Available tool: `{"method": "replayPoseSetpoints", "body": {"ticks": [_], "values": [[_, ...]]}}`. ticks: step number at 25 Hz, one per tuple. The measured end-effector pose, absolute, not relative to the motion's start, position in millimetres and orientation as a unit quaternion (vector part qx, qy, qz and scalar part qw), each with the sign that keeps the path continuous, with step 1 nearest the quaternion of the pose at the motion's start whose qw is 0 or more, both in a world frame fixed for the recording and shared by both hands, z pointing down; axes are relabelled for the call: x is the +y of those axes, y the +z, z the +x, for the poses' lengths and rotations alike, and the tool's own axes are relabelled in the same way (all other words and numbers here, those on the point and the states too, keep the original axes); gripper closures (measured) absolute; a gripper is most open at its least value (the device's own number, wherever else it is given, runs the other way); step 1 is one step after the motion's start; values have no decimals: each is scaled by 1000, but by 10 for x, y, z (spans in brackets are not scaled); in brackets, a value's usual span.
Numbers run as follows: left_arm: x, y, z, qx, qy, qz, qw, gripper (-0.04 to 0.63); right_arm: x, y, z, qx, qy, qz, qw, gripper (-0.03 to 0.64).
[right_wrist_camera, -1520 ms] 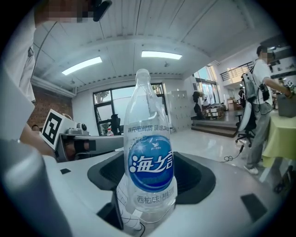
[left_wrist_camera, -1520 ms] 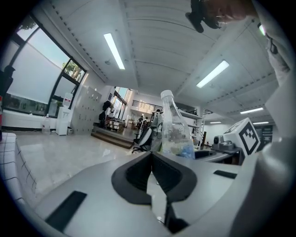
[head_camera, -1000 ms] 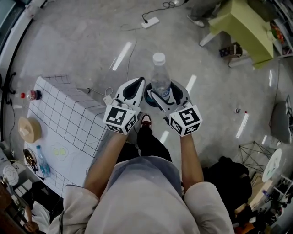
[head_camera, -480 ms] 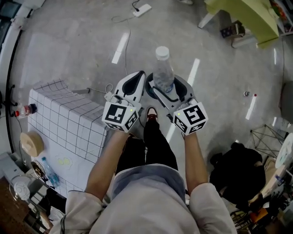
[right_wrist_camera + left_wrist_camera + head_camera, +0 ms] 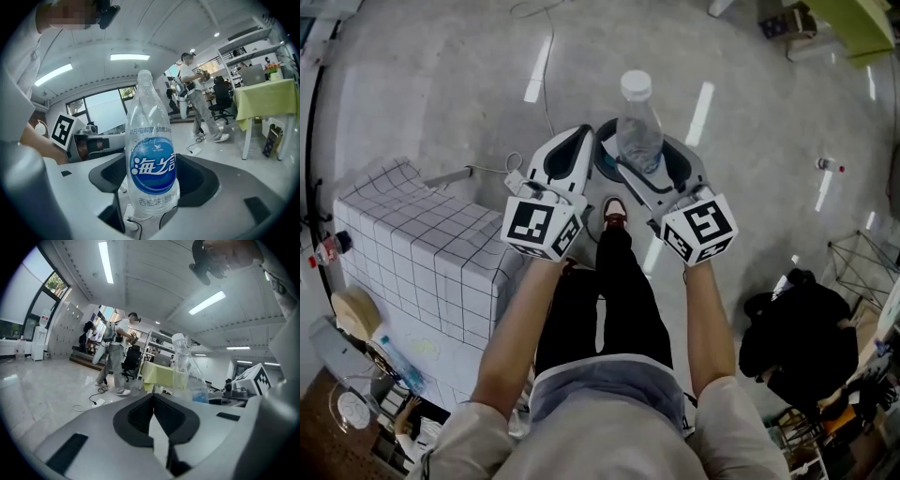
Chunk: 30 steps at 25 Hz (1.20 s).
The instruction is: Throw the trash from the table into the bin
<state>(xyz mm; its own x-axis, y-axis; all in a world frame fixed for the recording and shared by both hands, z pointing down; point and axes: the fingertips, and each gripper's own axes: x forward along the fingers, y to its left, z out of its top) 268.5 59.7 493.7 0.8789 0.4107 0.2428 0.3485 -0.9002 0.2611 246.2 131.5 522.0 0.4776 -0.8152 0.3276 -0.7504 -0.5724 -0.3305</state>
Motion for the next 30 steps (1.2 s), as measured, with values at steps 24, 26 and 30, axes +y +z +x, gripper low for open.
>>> {"method": "replayPoseSetpoints", "body": {"ticks": [24, 26, 30], "values": [[893, 7020, 2700, 217, 210, 948, 95, 589, 1362, 7358, 2209, 454, -322, -829, 58, 308], [889, 7178, 2686, 212, 215, 948, 98, 589, 1372, 7523, 2185, 453, -331, -826, 58, 308], [833, 7497, 2694, 201, 226, 948, 104, 589, 1360, 7840, 2194, 457, -346, -818, 46, 308]]}}
